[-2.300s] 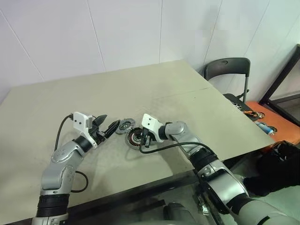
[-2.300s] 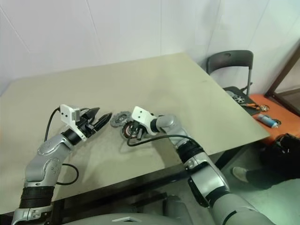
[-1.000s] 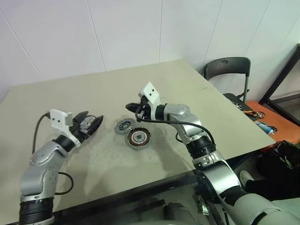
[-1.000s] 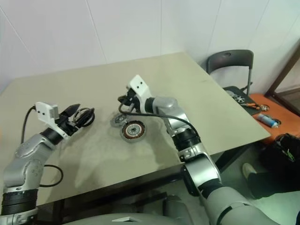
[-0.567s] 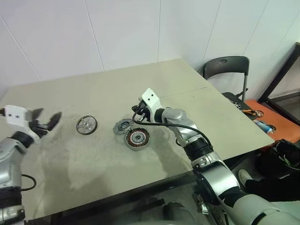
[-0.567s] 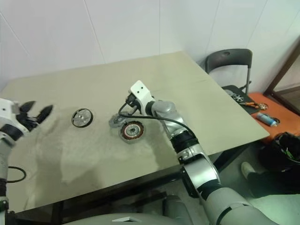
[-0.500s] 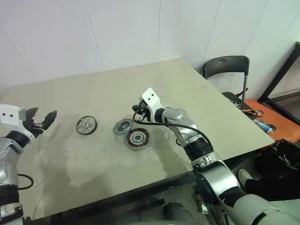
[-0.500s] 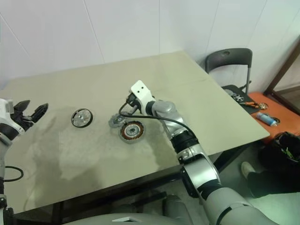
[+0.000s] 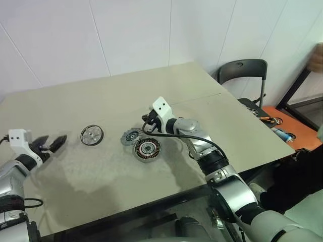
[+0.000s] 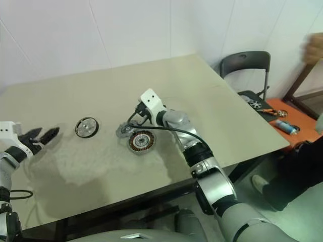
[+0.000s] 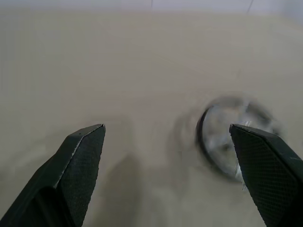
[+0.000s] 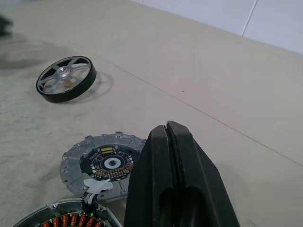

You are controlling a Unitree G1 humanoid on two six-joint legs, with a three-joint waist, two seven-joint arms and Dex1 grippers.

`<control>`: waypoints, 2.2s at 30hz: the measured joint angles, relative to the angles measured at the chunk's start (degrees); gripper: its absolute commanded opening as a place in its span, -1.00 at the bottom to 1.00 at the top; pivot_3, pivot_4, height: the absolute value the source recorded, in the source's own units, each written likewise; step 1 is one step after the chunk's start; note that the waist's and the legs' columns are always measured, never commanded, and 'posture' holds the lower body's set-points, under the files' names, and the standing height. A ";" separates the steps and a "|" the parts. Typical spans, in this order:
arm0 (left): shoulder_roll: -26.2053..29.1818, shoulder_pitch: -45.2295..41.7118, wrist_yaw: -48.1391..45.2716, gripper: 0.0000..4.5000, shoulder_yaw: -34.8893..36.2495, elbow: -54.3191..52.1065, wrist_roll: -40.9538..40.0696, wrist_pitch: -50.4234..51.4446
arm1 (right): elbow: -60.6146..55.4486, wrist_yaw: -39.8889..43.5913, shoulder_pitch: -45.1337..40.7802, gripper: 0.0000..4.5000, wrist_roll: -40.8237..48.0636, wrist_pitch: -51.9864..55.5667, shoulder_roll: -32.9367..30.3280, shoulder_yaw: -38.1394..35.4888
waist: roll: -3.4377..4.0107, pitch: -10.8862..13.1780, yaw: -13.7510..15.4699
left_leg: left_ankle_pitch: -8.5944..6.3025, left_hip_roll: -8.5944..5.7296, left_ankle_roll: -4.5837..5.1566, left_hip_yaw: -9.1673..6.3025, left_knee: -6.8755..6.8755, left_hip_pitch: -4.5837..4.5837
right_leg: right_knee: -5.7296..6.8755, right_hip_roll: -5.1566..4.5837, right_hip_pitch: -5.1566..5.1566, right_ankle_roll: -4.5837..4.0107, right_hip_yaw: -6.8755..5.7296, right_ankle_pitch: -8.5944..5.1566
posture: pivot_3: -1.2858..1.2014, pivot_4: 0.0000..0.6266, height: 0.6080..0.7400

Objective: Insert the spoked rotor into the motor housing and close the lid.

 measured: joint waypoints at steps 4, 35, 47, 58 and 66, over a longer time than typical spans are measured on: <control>-1.02 -0.54 -0.27 0.98 -1.08 -0.33 0.51 0.76 | -0.11 -0.02 0.71 -1.00 -0.06 0.00 -0.02 0.26 | -0.03 -0.02 0.13 | -0.02 0.00 0.04 0.00 0.02 -0.02 | 0.02 -0.01 -0.01 0.00 0.00 0.00 | 0.03 -1.00 1.00; -10.29 -12.34 4.16 0.98 -3.41 10.68 2.09 0.12 | -1.90 -0.33 2.70 -1.00 -1.71 -0.22 -0.78 1.60 | -0.15 -0.12 -0.84 | 0.01 -0.03 0.00 -0.01 0.18 -0.02 | 0.21 -0.05 -0.03 -0.06 -0.01 0.06 | 0.03 -1.00 1.00; -16.11 -9.44 1.88 0.98 -7.05 -4.07 1.74 6.52 | -2.74 -0.39 3.03 -1.00 -1.76 -0.45 -0.99 1.83 | -0.17 -0.13 -1.09 | 0.01 -0.04 -0.02 -0.01 0.21 -0.04 | 0.19 -0.07 -0.01 -0.06 -0.01 0.06 | 0.03 -1.00 1.00; -15.55 -8.83 0.47 0.98 -7.37 -13.84 -0.60 10.52 | -2.74 -0.37 3.02 -1.00 -1.73 -0.48 -1.90 1.36 | -0.17 -0.13 -1.36 | 0.04 -0.02 -0.08 0.00 0.19 -0.04 | 0.18 -0.04 -0.03 -0.07 -0.01 0.07 | 0.03 -1.00 1.00; -14.06 -6.31 -0.38 0.98 -7.31 -17.88 -0.83 12.87 | -3.43 0.99 3.05 -1.00 -0.17 1.18 -2.52 0.44 | -0.17 -0.13 -1.28 | 0.05 -0.02 -0.09 0.00 0.21 -0.04 | 0.18 -0.04 -0.02 -0.07 -0.01 0.07 | 0.03 -1.00 1.00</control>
